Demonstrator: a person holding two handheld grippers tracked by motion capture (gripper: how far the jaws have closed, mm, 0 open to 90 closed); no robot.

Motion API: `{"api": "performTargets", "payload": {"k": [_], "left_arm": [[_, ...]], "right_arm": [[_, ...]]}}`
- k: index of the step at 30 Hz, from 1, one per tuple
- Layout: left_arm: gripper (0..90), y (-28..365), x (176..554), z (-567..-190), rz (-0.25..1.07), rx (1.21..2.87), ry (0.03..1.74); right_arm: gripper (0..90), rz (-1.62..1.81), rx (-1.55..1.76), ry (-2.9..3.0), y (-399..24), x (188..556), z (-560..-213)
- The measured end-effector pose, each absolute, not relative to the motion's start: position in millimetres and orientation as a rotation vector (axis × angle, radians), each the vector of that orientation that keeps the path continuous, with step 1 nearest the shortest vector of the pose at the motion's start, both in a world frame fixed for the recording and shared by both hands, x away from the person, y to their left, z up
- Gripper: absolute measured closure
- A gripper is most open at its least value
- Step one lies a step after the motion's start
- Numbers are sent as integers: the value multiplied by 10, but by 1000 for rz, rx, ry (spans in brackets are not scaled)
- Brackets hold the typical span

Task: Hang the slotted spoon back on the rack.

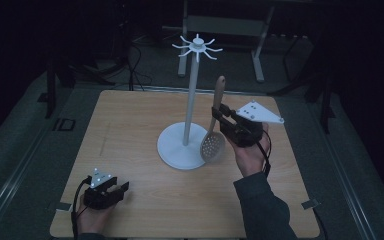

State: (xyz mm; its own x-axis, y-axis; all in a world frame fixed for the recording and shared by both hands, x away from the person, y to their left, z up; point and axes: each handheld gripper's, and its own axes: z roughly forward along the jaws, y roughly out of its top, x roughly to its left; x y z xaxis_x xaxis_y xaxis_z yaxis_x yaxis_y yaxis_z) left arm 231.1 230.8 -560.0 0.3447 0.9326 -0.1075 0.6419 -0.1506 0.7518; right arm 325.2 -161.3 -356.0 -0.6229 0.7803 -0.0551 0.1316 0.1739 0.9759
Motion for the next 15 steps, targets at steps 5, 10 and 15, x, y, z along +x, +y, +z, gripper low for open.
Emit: {"api": "performTargets", "payload": {"k": [5,10,15], "left_arm": [[476,2308,2310,-5599,506,1881,1380],[476,2311,2310,-5598,506,1881,1381],[476,2310,2312,-5599,505,1878,1381]], "right_arm": [[737,1494,856,1886,-1608,3269,-3512],[737,1488,857,1888,-1591,3304,-3475],[737,1511,887,1880,-1592,3385,-3444]]}}
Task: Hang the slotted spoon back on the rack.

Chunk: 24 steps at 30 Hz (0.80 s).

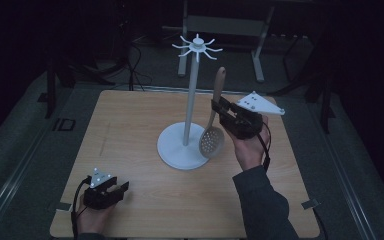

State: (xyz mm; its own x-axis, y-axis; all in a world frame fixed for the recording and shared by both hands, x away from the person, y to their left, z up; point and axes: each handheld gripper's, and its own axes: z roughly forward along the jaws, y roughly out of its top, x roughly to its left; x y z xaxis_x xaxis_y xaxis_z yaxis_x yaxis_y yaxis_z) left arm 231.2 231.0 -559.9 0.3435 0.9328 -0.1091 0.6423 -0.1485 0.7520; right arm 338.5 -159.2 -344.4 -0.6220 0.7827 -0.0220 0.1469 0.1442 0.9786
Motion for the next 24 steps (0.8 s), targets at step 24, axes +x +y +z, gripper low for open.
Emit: {"api": "performTargets", "payload": {"k": [24], "left_arm": [[474,2318,2315,-5603,498,1872,1390]], "right_arm": [[737,1502,886,1886,-1490,3560,-3289]]}}
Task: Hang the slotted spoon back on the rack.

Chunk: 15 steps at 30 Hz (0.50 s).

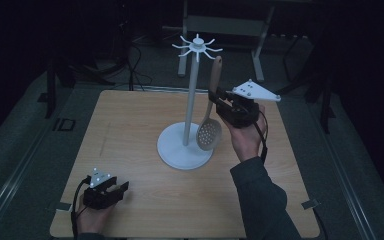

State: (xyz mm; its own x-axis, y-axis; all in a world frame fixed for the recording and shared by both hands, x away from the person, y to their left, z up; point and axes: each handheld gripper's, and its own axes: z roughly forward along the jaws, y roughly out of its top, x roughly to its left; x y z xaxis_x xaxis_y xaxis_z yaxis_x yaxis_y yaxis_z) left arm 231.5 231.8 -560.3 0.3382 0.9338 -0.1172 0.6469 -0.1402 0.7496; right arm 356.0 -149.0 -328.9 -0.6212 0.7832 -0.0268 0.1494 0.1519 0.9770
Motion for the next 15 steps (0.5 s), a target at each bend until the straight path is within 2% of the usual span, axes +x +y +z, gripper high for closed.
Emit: {"api": "performTargets", "payload": {"k": [15], "left_arm": [[473,2335,2311,-5595,503,1869,1388]], "right_arm": [[737,1499,898,1906,-1430,3628,-3274]]}}
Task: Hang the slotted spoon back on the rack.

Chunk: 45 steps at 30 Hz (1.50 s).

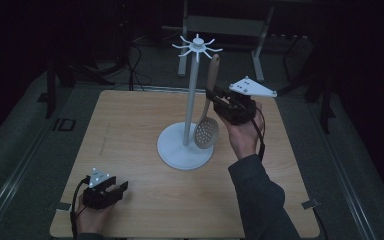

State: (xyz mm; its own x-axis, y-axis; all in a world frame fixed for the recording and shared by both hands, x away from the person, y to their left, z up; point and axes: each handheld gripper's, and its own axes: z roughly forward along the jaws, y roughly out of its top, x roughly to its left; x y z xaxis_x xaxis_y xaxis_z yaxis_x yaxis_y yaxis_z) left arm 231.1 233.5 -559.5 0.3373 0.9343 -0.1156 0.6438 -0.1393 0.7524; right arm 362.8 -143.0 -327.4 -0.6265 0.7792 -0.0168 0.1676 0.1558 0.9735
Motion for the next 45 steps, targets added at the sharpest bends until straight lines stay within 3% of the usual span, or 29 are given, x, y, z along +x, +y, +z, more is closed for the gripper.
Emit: {"api": "performTargets", "payload": {"k": [25,33,45], "left_arm": [[472,2335,2313,-5593,502,1865,1389],[470,2333,2314,-5593,503,1867,1387],[469,2328,2315,-5595,505,1866,1390]], "right_arm": [[734,1467,913,1933,-1331,3720,-3290],[606,1487,906,1941,-1381,3694,-3321],[568,1442,907,1973,-1544,3618,-3443]]}}
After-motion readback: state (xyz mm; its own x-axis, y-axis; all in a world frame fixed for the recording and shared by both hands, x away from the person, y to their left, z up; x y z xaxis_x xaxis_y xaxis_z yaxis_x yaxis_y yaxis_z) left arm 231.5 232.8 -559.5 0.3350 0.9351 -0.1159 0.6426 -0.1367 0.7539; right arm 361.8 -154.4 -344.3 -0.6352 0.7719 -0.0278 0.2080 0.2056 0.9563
